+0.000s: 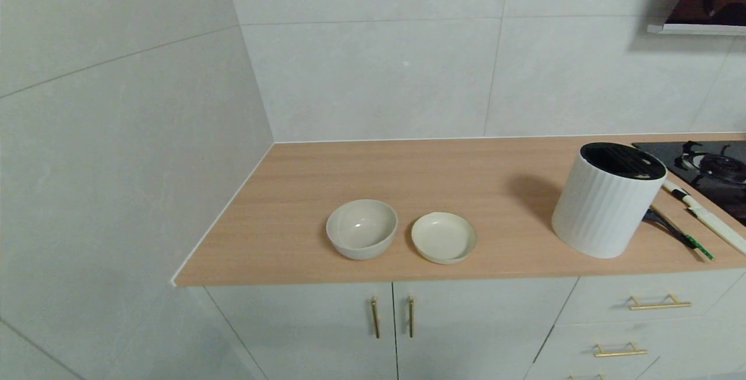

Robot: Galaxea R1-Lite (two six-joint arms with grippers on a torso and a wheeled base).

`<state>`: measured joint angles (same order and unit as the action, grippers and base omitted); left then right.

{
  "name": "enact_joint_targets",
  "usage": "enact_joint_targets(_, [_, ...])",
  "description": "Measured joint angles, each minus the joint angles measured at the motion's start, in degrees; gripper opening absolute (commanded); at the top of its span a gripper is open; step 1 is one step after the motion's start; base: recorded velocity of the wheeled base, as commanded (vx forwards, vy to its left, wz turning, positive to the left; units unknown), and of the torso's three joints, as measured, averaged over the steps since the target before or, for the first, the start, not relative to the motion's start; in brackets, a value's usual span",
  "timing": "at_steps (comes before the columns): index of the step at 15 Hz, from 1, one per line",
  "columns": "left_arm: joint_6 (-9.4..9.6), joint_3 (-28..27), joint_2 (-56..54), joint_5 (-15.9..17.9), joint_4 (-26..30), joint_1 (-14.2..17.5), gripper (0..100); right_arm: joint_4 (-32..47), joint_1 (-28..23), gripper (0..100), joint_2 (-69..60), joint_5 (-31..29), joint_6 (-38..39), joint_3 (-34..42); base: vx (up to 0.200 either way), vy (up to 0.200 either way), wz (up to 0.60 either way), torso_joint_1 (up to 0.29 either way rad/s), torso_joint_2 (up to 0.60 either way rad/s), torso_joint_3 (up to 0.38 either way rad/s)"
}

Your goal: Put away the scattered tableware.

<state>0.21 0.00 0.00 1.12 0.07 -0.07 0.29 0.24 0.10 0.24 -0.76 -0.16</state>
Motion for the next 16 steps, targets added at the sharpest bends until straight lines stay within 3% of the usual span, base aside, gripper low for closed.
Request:
enact_joint_targets(12, [0.06,0.0,0.0,0.0,0.0,0.0,100,0.0,0.0,100,0.0,0.0,0.0,0.0,0.000,0.000,0.00,0.000,0.00,0.000])
enact_joint_targets(16, [0.06,0.0,0.0,0.0,0.0,0.0,100,0.0,0.0,100,0.0,0.0,0.0,0.0,0.000,0.000,0.00,-0.146,0.33,0.171])
